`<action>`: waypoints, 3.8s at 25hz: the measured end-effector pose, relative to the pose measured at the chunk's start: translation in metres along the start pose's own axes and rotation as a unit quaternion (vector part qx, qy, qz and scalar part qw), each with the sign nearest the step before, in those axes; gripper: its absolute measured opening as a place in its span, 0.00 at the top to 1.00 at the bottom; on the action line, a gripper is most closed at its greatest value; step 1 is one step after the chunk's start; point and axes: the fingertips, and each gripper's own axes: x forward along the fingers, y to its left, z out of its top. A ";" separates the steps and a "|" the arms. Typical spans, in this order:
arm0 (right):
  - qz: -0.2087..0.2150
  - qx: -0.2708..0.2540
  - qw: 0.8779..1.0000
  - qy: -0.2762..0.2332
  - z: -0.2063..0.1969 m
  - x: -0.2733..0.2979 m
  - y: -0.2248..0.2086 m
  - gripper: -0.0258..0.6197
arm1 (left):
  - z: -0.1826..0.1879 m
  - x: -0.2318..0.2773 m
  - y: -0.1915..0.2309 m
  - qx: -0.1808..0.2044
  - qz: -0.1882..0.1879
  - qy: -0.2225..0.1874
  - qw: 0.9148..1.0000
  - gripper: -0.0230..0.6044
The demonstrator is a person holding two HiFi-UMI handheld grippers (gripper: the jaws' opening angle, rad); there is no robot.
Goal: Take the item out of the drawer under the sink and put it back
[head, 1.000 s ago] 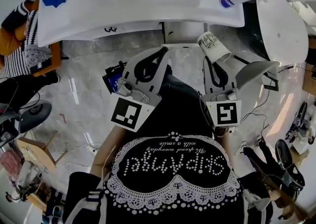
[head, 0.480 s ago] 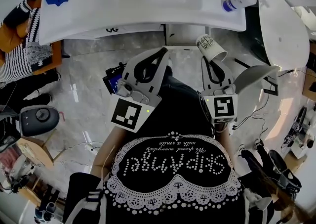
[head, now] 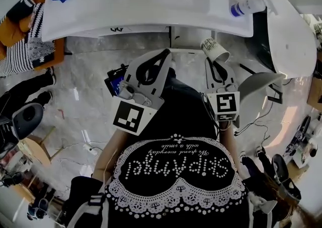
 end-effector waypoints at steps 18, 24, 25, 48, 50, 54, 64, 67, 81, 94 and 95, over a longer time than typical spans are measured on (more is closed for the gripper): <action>0.053 -0.035 0.996 0.054 -0.043 0.045 -0.005 0.92 | 0.000 -0.003 0.016 -0.001 0.058 -0.003 0.998 0.96; 0.068 -0.049 0.994 0.074 -0.058 0.059 -0.007 0.92 | -0.002 -0.005 0.018 -0.004 0.073 -0.002 0.997 0.96; 0.070 -0.049 0.993 0.076 -0.061 0.061 -0.007 0.92 | -0.003 -0.006 0.018 -0.005 0.076 -0.001 0.997 0.96; 0.113 -0.068 0.980 0.152 -0.124 0.108 -0.017 0.92 | -0.008 0.012 0.015 -0.006 0.099 0.009 0.995 0.96; 0.116 -0.069 0.978 0.159 -0.130 0.112 -0.019 0.92 | -0.009 0.015 0.015 -0.007 0.099 0.013 0.995 0.96; 0.126 -0.073 0.974 0.174 -0.141 0.125 -0.021 0.92 | -0.013 0.020 0.020 -0.012 0.105 0.021 0.994 0.96; 0.152 -0.100 0.961 0.208 -0.166 0.154 -0.020 0.92 | -0.020 0.022 0.030 -0.025 0.120 0.037 0.992 0.96; 0.163 -0.110 0.956 0.219 -0.173 0.165 -0.018 0.92 | -0.022 0.020 0.033 -0.028 0.127 0.041 0.991 0.96; 0.198 -0.148 0.932 0.266 -0.206 0.196 -0.014 0.92 | -0.032 0.014 0.034 -0.042 0.136 0.063 0.988 0.96; 0.210 -0.174 0.919 0.284 -0.216 0.214 -0.009 0.92 | -0.041 0.010 0.033 -0.056 0.141 0.078 0.985 0.96; 0.211 -0.176 0.918 0.285 -0.216 0.215 -0.008 0.92 | -0.041 0.010 0.033 -0.057 0.142 0.079 0.985 0.96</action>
